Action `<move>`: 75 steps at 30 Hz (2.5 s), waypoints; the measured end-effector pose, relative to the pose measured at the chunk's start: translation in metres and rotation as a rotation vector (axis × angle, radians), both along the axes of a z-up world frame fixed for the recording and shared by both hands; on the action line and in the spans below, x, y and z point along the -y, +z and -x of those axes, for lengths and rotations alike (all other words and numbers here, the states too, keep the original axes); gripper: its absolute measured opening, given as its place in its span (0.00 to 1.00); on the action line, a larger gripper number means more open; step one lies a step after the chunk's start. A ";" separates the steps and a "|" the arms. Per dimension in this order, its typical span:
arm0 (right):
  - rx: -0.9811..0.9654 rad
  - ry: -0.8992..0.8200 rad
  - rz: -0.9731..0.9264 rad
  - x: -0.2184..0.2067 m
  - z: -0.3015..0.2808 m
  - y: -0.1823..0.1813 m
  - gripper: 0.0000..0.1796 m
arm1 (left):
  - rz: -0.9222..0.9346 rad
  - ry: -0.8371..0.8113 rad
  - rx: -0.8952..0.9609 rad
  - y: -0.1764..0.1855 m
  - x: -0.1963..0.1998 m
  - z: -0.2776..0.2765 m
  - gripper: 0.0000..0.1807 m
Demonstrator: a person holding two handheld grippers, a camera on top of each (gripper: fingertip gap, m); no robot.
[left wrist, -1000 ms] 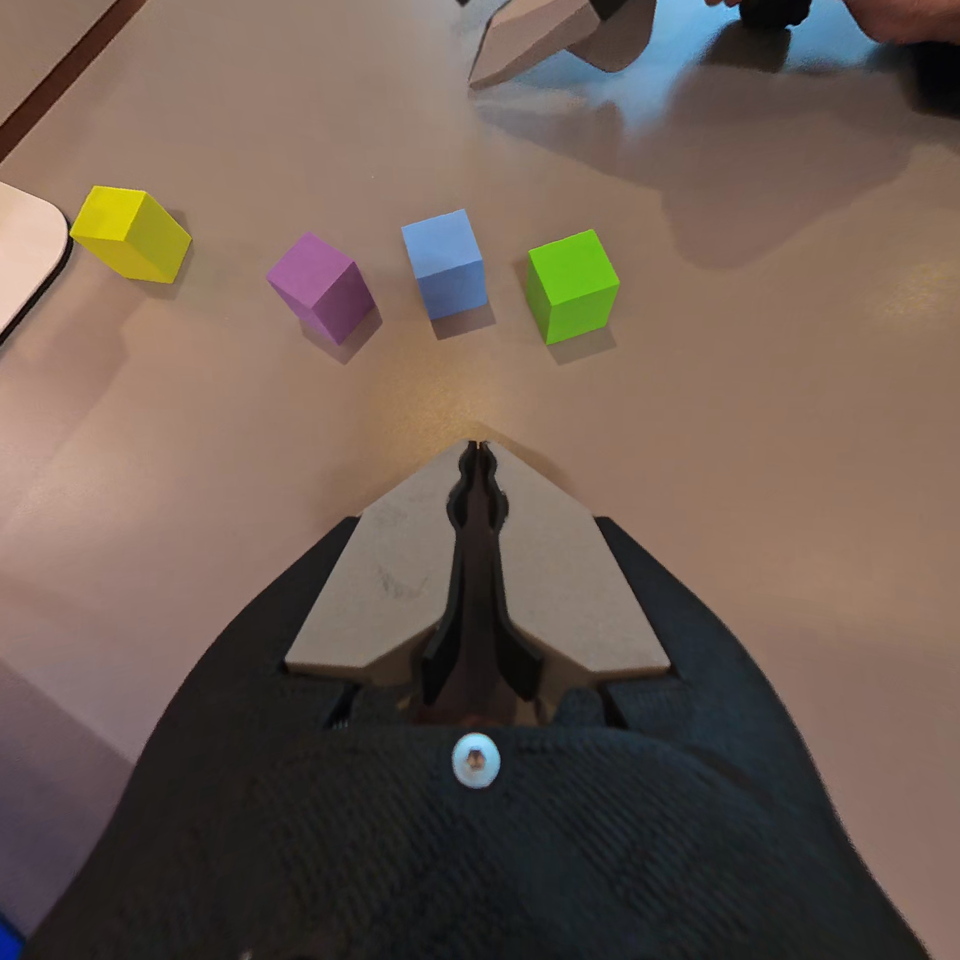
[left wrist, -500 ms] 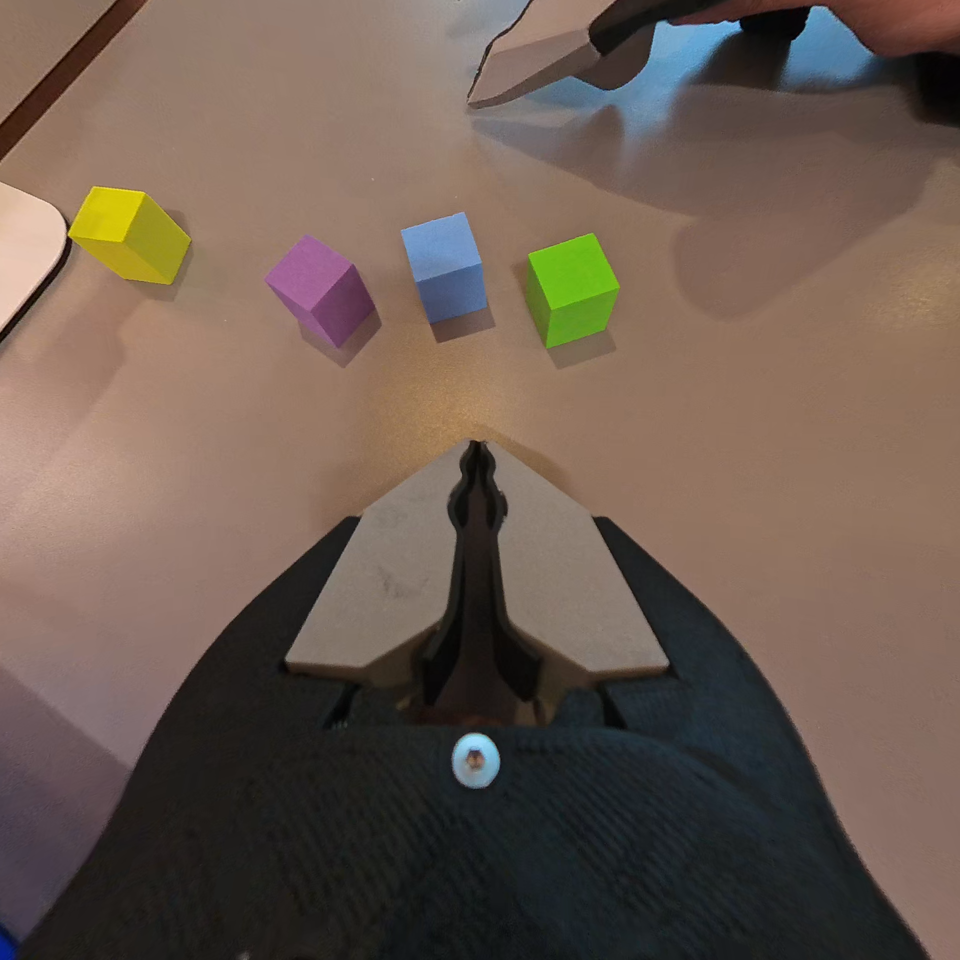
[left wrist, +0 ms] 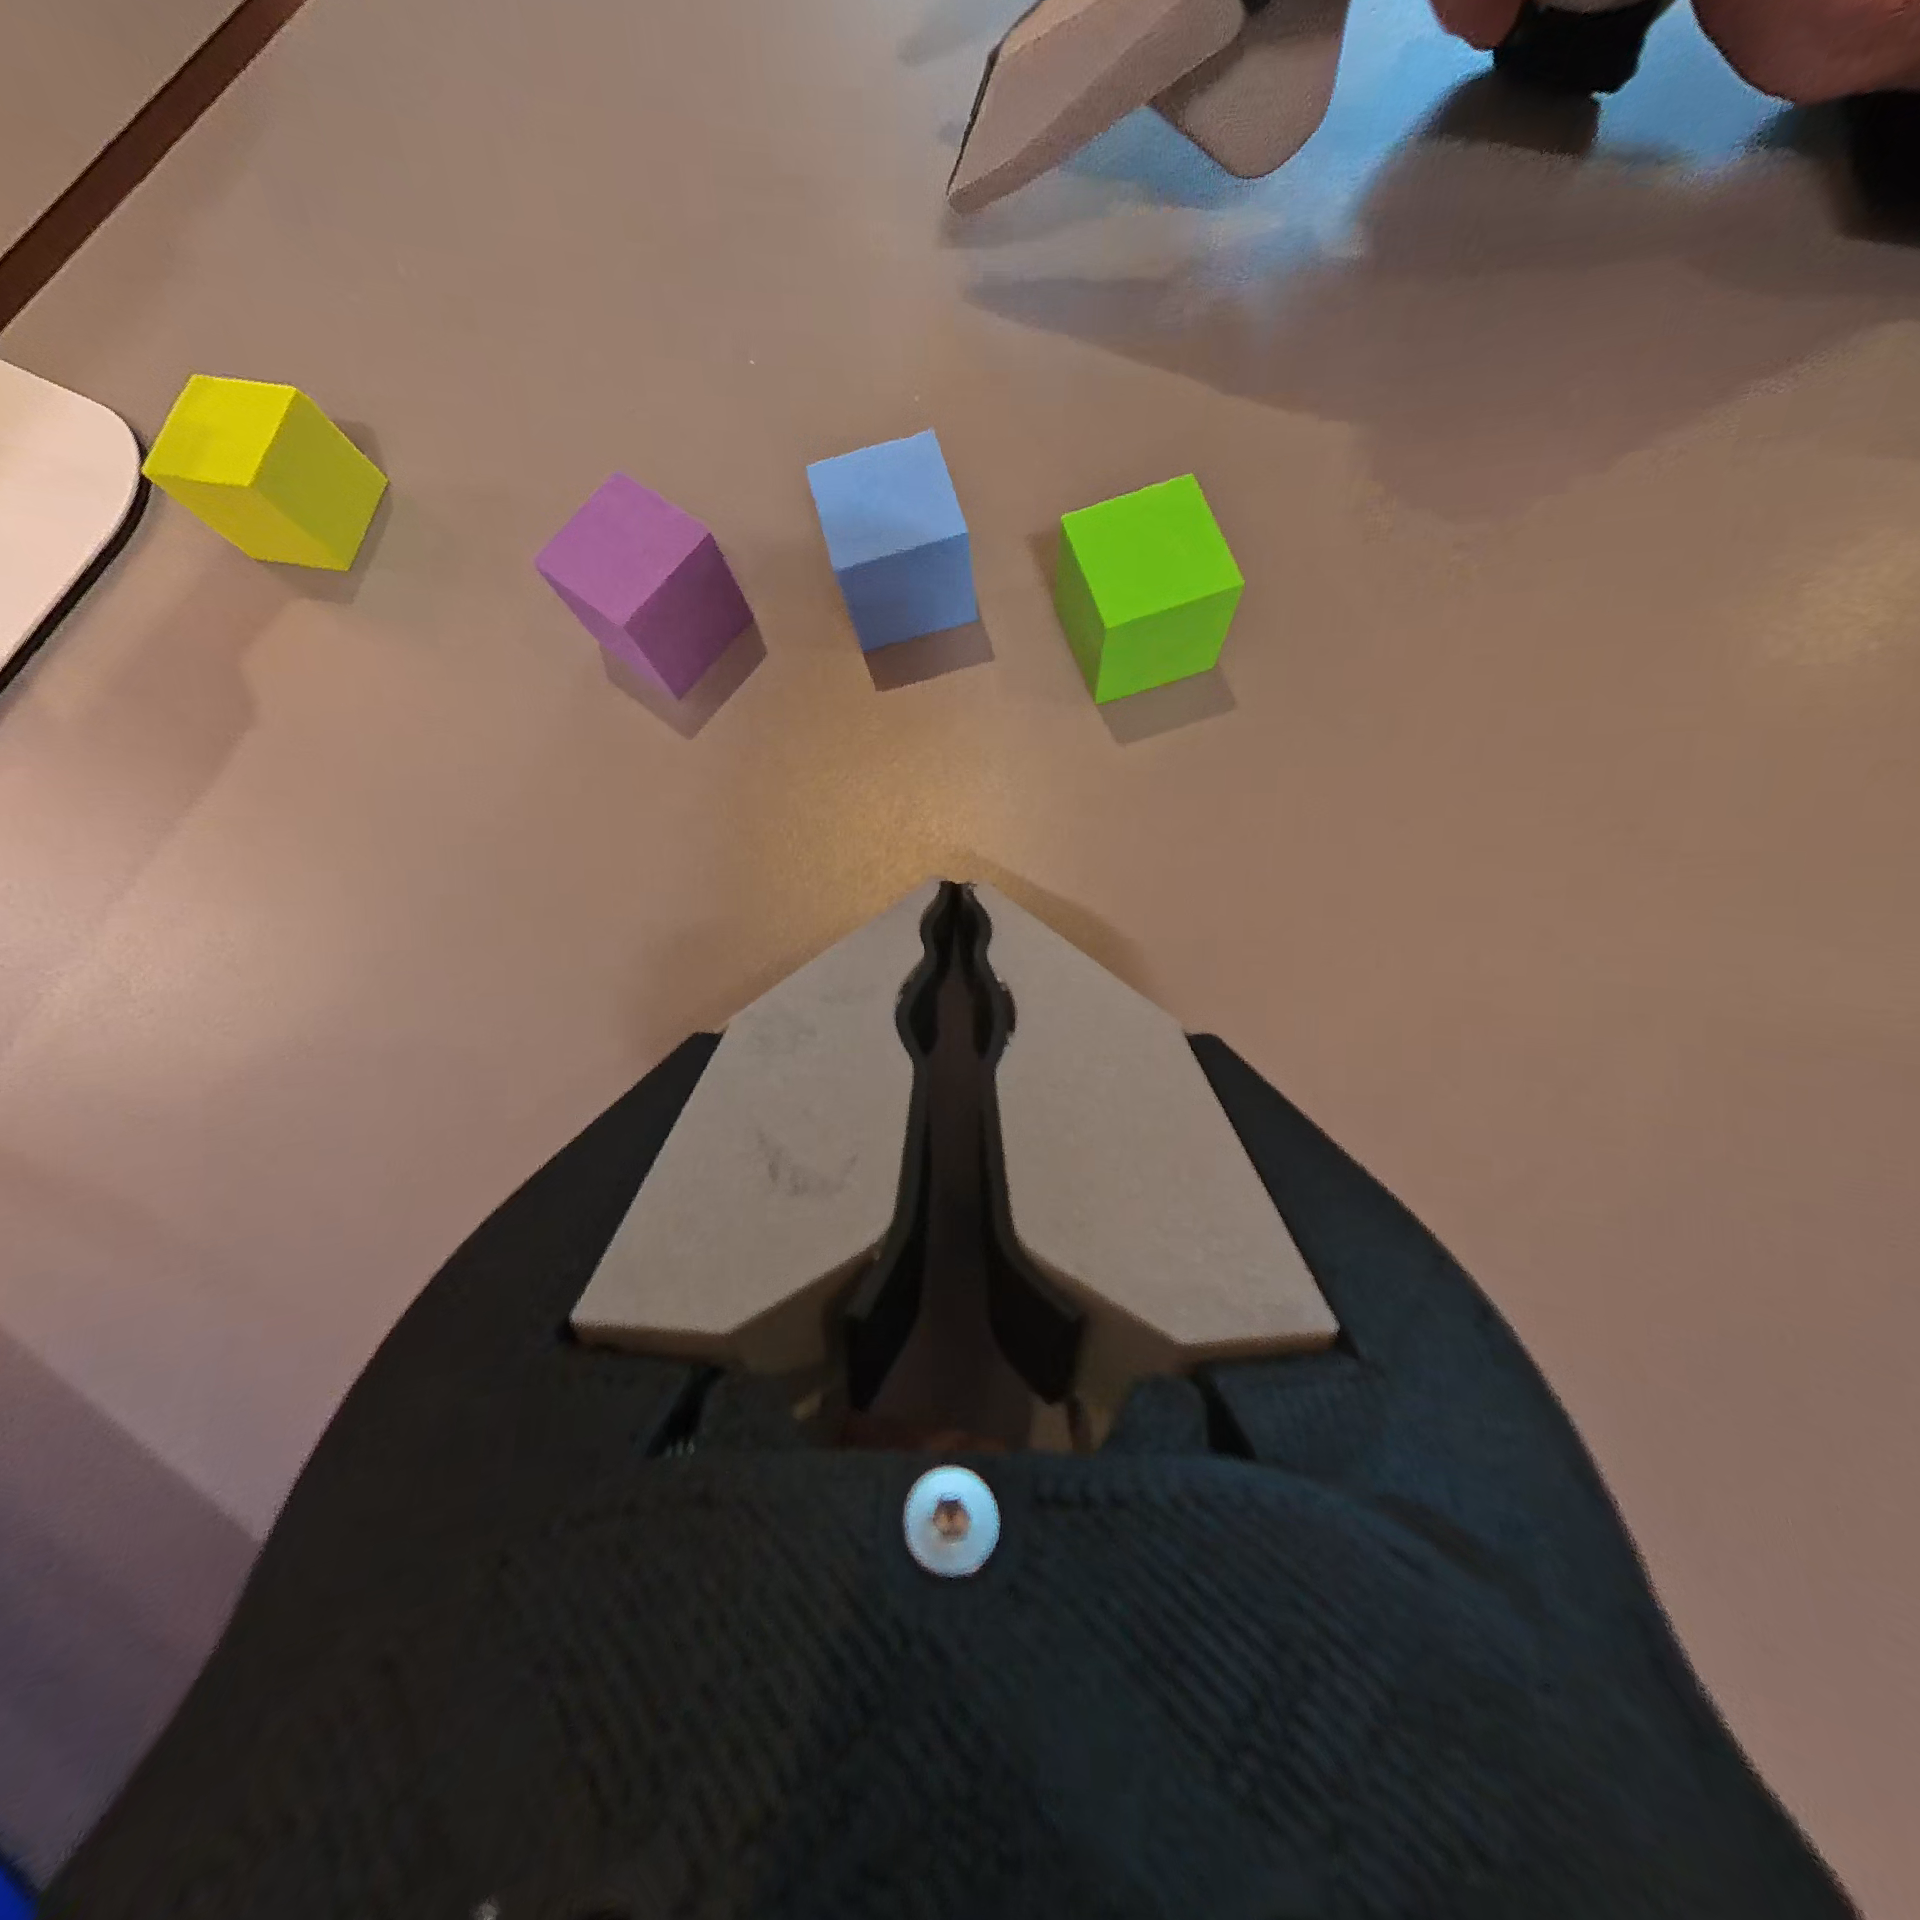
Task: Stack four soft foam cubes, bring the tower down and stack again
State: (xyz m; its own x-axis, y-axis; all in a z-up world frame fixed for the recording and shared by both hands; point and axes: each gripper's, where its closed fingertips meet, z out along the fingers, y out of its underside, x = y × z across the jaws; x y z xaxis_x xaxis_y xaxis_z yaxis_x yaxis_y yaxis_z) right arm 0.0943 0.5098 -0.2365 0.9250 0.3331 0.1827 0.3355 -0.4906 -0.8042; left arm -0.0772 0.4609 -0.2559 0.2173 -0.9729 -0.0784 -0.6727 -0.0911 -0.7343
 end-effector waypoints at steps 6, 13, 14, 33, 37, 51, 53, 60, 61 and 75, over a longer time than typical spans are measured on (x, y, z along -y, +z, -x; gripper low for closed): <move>-0.086 0.012 0.148 0.004 0.001 -0.017 0.36 | 0.008 -0.001 0.006 0.001 0.000 -0.005 0.01; -0.077 0.025 0.154 0.005 0.003 -0.019 0.34 | -0.183 0.071 0.010 0.010 -0.020 -0.018 0.21; -0.082 0.024 0.158 0.005 0.003 -0.019 0.34 | -0.208 0.081 0.019 0.012 -0.022 -0.021 0.21; -0.107 0.048 0.176 0.004 0.008 -0.020 0.33 | 0.092 0.164 0.169 0.020 -0.024 -0.071 0.20; -0.105 0.055 0.176 0.002 0.011 -0.020 0.33 | 0.130 0.225 0.171 0.018 -0.032 -0.069 0.20; -0.090 0.076 0.168 0.002 0.017 -0.019 0.33 | 0.212 0.224 0.141 0.009 -0.024 -0.069 0.17; -0.089 0.085 0.167 0.004 0.018 -0.019 0.33 | 0.233 0.157 0.123 0.008 -0.009 -0.059 0.17; -0.102 0.100 0.179 0.006 0.019 -0.020 0.33 | 0.263 0.134 0.053 0.006 -0.012 0.000 0.17; -0.101 0.101 0.178 0.007 0.020 -0.020 0.33 | 0.266 0.121 0.045 0.005 -0.011 0.004 0.17; -0.107 0.219 0.120 0.015 0.040 -0.010 0.32 | 0.253 -0.015 -0.017 0.014 0.019 0.014 0.29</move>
